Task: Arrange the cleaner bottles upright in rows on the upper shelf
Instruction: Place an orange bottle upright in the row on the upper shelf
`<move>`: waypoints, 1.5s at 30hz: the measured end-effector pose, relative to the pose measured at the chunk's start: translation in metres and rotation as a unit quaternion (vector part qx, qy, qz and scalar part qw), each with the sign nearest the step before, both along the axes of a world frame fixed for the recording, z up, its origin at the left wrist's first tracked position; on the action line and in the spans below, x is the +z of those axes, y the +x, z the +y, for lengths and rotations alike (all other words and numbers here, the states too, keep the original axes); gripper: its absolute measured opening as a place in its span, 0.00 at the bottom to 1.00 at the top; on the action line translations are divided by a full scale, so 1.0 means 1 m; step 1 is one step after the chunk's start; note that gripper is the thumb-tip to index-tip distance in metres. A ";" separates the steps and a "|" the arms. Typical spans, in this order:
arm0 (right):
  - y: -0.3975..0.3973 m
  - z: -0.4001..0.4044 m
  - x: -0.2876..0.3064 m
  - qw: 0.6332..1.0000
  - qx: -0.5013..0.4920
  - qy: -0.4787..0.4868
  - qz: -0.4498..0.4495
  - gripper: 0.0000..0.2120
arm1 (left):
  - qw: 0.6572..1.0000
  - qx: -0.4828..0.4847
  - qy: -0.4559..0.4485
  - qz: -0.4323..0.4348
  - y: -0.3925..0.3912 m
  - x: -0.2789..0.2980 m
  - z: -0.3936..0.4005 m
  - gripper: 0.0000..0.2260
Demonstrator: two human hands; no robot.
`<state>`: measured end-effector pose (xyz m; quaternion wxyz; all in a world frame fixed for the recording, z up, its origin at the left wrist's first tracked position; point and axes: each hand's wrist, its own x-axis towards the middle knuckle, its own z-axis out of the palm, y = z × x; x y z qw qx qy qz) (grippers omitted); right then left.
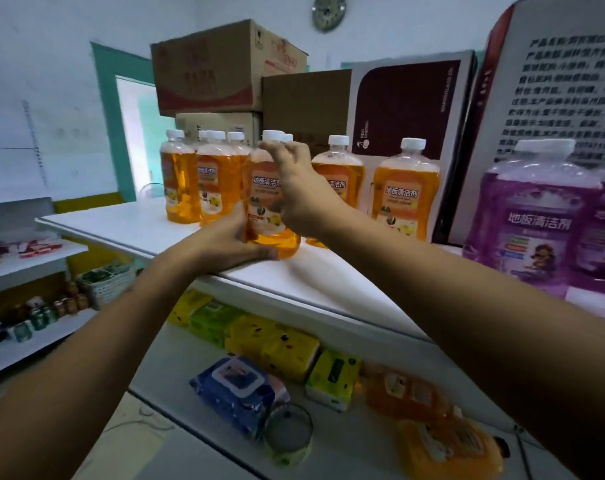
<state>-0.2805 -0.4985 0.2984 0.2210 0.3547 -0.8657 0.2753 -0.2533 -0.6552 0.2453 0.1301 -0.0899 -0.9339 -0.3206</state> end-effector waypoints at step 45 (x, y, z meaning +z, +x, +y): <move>0.280 0.072 -0.238 0.790 -0.302 -0.488 -0.216 0.15 | 0.927 -0.231 0.245 0.167 0.120 -0.182 0.061 0.15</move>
